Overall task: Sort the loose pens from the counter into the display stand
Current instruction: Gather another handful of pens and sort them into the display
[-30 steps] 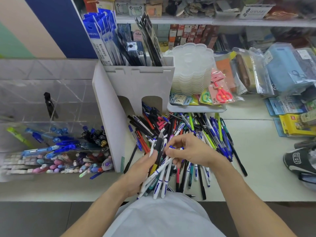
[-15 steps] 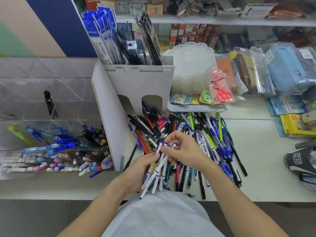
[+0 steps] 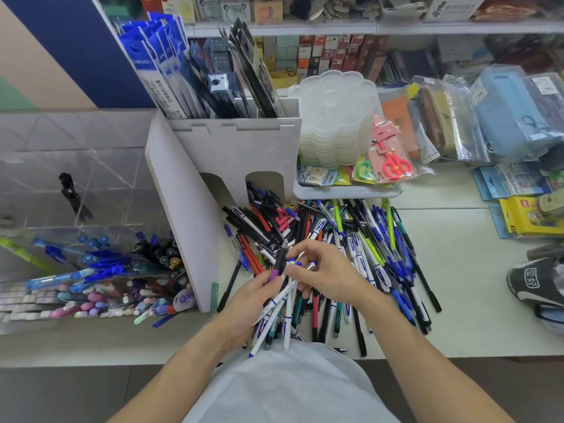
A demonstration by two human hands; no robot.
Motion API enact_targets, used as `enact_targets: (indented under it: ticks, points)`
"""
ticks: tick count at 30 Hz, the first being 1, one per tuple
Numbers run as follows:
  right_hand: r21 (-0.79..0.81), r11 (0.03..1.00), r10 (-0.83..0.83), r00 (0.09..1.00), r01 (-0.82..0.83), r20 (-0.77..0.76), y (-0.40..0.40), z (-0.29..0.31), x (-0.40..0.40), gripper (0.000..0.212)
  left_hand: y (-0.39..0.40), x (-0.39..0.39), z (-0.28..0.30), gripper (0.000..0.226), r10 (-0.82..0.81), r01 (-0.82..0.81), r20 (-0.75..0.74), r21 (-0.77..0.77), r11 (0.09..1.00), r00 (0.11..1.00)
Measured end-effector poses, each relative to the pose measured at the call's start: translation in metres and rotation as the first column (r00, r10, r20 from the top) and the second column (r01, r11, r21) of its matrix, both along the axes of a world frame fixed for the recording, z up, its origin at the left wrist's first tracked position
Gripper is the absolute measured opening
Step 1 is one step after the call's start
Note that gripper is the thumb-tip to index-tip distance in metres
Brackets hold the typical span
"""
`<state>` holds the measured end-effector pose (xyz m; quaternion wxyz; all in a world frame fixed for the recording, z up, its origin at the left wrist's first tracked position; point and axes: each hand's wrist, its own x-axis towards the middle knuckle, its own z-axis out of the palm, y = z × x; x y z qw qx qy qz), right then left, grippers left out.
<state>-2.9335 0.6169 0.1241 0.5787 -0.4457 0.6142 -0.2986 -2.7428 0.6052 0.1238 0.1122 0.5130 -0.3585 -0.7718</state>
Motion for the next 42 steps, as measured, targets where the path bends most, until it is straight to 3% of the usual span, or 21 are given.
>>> enact_targets:
  ticks: [8,19,23,29,32,35,37,39,42]
  points:
    - [0.209,0.978,-0.004,1.000,0.007,-0.014,-0.004,-0.006,-0.011,0.016,-0.001,-0.001,-0.003,0.028,-0.047,0.046,-0.023,-0.030,0.998,0.999]
    - [0.169,0.986,-0.009,0.997,-0.004,0.079,0.003,0.018,-0.039,0.011,-0.002,-0.011,0.015,0.016,0.104,-0.096,-0.122,0.065,0.993,0.987]
    - [0.138,0.990,-0.009,0.999,0.002,0.045,0.004,0.032,-0.073,0.013,-0.002,-0.011,0.001,0.014,0.172,-0.171,-0.084,0.012,0.985,0.982]
    - [0.029,0.977,-0.213,0.977,0.212,0.007,0.014,0.035,-0.114,0.006,0.000,-0.005,-0.009,0.053,0.161,-0.160,-0.103,0.022,0.987,0.982]
    - [0.052,0.911,-0.411,0.910,0.409,0.058,0.020,0.029,-0.106,0.010,0.000,-0.010,-0.012,0.035,0.253,-0.246,-0.081,0.085,0.966,0.964]
    - [0.087,0.750,-0.660,0.737,0.655,0.147,0.024,0.019,-0.075,0.011,0.001,-0.016,-0.013,0.008,0.337,-0.329,-0.060,0.117,0.937,0.940]
    - [0.174,0.653,-0.755,0.616,0.737,0.226,0.028,0.014,-0.047,0.012,-0.001,-0.022,-0.010,0.017,0.352,-0.347,-0.083,0.068,0.935,0.932]
    - [0.279,0.621,-0.781,0.548,0.733,0.299,0.033,0.013,-0.020,0.015,-0.002,-0.029,-0.006,0.019,0.354,-0.355,-0.057,-0.017,0.935,0.934]
    - [0.334,0.639,-0.768,0.545,0.693,0.337,0.041,0.014,0.010,0.017,-0.005,-0.041,-0.001,0.065,0.380,-0.382,-0.048,-0.072,0.921,0.924]
